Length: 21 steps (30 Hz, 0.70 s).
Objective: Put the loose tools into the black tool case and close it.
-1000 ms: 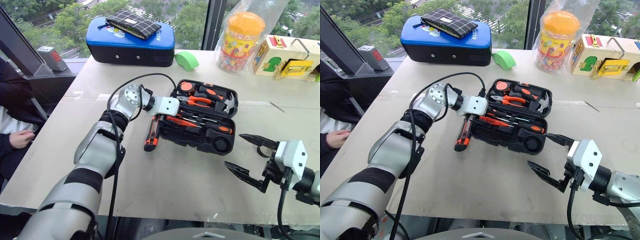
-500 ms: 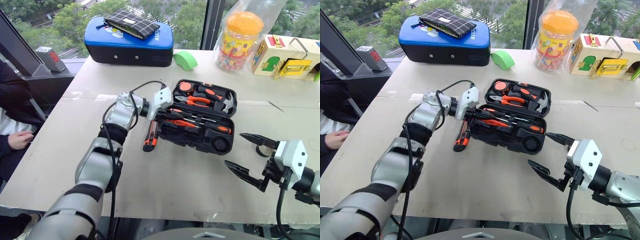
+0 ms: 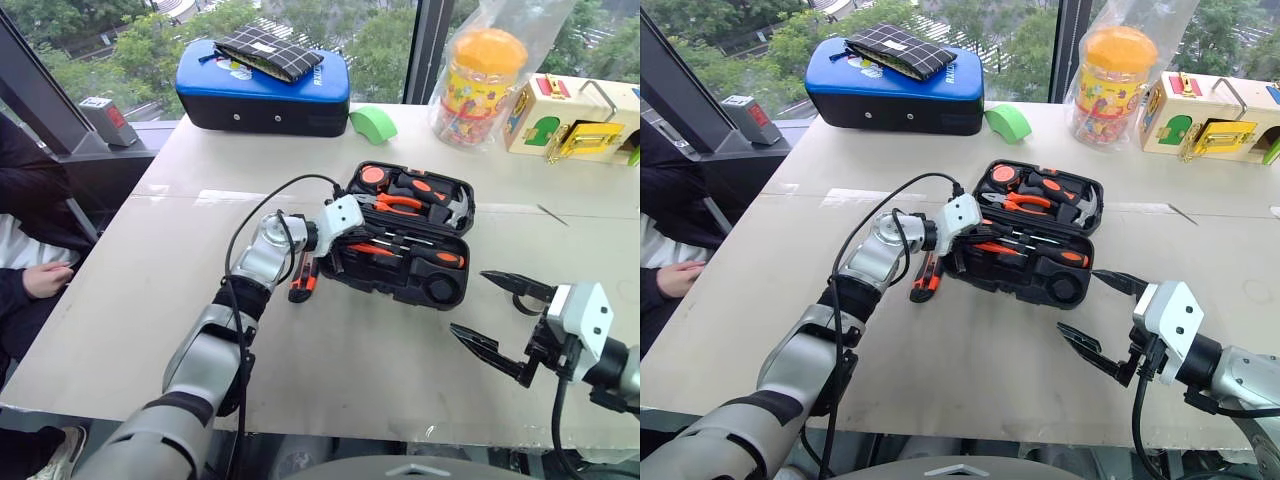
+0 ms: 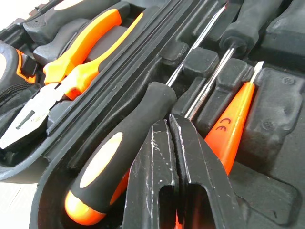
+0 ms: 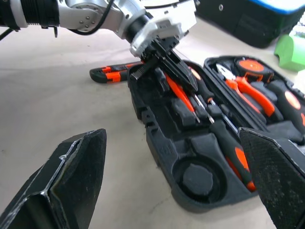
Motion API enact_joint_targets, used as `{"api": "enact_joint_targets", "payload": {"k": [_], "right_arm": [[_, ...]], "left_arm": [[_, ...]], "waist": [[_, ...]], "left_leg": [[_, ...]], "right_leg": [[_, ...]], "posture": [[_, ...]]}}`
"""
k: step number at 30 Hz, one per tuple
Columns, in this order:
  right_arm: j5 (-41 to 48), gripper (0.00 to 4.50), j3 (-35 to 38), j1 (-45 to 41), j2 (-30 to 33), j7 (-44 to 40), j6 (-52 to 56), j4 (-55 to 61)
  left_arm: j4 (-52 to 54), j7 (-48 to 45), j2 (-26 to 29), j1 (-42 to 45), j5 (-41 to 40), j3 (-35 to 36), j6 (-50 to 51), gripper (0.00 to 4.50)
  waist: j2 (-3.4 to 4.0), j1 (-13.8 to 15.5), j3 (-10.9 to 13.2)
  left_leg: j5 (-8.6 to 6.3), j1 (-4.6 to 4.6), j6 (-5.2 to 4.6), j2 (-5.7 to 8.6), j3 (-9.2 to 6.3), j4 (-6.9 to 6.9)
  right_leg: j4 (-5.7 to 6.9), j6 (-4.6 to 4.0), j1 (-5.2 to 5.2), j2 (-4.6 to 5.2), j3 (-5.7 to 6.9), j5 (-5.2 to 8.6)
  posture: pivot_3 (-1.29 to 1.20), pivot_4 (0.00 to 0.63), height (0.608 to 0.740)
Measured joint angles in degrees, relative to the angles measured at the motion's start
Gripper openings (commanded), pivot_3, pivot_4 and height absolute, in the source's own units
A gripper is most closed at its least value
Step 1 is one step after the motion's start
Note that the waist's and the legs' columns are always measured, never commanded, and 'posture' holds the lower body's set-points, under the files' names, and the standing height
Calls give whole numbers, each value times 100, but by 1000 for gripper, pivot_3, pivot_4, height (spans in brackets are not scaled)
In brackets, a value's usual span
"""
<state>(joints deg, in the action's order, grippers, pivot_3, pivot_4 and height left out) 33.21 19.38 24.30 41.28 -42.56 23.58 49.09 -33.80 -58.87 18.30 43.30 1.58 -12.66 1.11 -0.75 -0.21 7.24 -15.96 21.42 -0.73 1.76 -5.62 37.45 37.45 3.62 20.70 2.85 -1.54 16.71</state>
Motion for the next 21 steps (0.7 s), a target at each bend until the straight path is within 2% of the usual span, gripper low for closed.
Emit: {"api": "enact_joint_targets", "payload": {"k": [3, 8, 13, 16, 21], "right_arm": [[50, 4500, 188, 198, -43, 52, 20, 38], [114, 4500, 316, 284, -106, 70, 22, 31], [216, 4500, 486, 352, -97, 62, 65, 65], [325, 4500, 656, 506, -94, 34, 74, 271], [575, 4500, 842, 531, -46, -59, 72, 457]], "left_arm": [[687, -245, 205, -356, -458, 224, 448, 17], [1531, -279, 622, -781, -545, 311, 723, 17], [1953, 127, 332, -1105, -578, 200, 1229, 17], [2460, 561, 175, -1310, -942, 597, 1817, 17], [3990, 1540, 150, -2113, -1540, 1439, 3170, 1572]], "waist": [[0, -27, 3], [7, -36, -1], [2, 98, 2], [3, 97, 2], [6, 52, -1]], "left_leg": [[0, 13, 0, -3, -5, 0], [0, 3, 1, -2, 3, -1], [0, 8, 1, 4, 4, 4], [0, 9, 1, -2, -1, 2], [0, 6, 1, -10, -1, -1]], "right_leg": [[-2, 0, 10, 0, 2, 0], [-5, 0, 2, 5, -7, 0], [-5, 0, 2, 10, -5, 0], [-6, 0, 3, 7, -3, 0], [-7, -1, 6, 16, -12, 0]], "posture": [[0, 150, 740], [0, 150, 740], [0, 150, 740], [0, 150, 740], [0, 150, 740]]}}
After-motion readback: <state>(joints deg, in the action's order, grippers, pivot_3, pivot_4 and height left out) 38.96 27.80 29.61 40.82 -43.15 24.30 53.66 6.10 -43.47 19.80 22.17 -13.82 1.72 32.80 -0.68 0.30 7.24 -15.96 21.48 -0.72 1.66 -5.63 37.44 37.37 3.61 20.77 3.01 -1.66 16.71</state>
